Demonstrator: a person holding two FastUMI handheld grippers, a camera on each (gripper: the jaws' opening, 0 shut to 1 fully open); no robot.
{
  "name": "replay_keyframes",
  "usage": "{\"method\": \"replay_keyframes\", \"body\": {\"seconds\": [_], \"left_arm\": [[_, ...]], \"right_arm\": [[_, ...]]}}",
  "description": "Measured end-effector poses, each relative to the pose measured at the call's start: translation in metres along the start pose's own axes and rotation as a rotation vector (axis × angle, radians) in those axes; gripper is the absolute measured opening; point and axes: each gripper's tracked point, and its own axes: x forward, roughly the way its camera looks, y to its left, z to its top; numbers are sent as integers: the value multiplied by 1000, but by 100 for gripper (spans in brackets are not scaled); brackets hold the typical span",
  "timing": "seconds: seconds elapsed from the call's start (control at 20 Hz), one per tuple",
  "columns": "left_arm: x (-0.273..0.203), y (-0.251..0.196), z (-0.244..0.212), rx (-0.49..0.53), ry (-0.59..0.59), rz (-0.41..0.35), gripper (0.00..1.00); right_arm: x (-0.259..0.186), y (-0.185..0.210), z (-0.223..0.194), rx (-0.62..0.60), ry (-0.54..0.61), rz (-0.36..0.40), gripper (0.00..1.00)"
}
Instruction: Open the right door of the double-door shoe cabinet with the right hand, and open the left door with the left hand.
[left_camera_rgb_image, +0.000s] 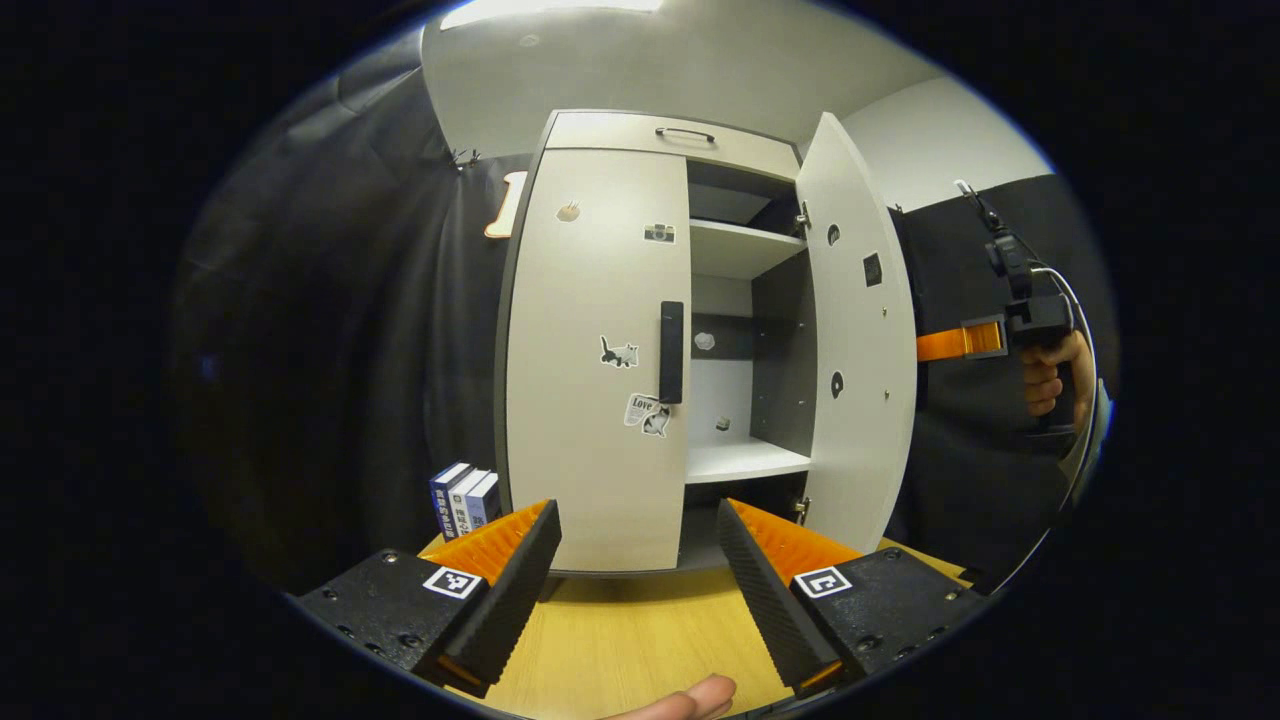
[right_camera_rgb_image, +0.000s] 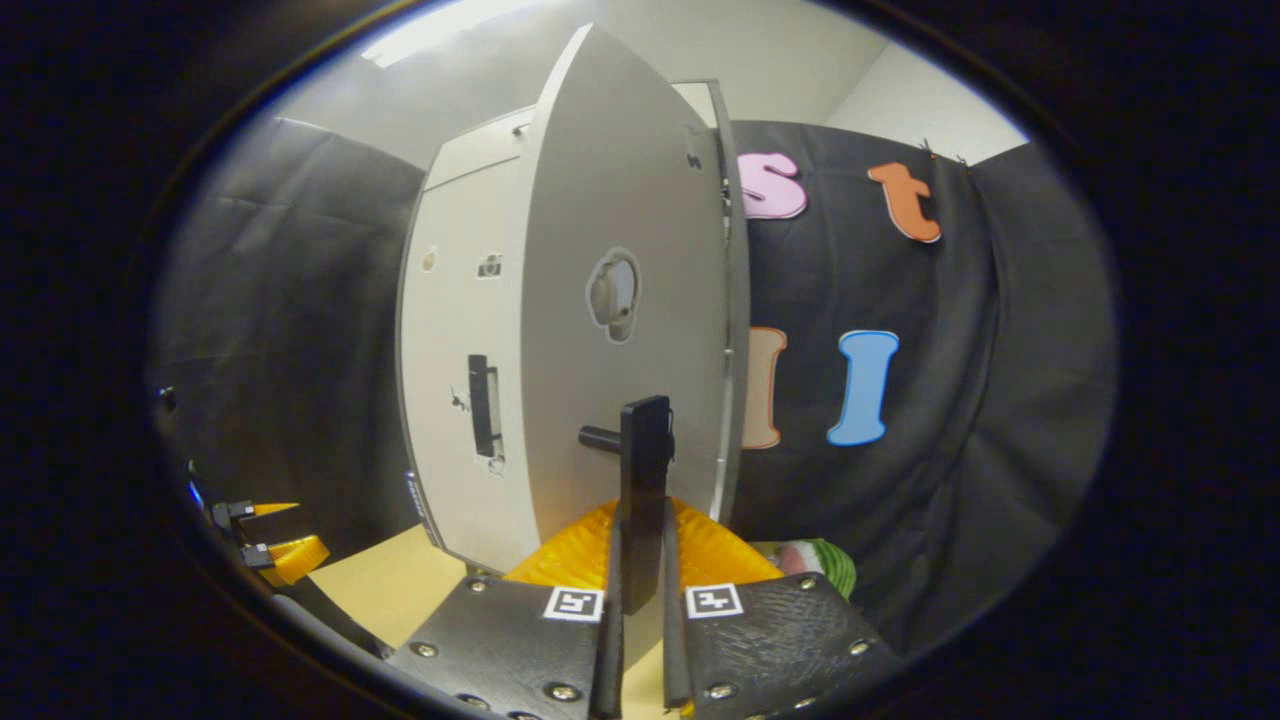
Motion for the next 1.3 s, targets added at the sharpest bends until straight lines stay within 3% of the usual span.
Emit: {"method": "replay_keyframes", "body": {"seconds": [0.1, 0.15, 0.2, 0.3, 0.5, 0.8, 1.2, 1.3], "left_arm": [[-1, 0, 1, 12, 0, 4, 98], [-1, 0, 1, 21, -1, 6, 98], [-2, 0, 1, 25, -1, 8, 98], [-2, 0, 1, 28, 3, 6, 98], [-3, 3, -1, 36, 14, 22, 98], [5, 17, -6, 43, 37, 63, 98], [34, 25, -10, 16, 75, 66, 98], [45, 24, -13, 18, 99, 55, 98]], "right_arm": [[-7, -23, 2, -15, 2, -89, 16], [18, -42, -6, -11, 0, -133, 4], [3, -55, 1, 33, -11, -143, 3], [5, -42, 0, 181, 14, -35, 2], [2, -54, 3, 107, -11, -66, 3], [5, -43, -2, 177, -14, -3, 3], [-9, -53, -8, 153, -39, -77, 6], [-26, -62, -8, 125, -76, -135, 15]]}}
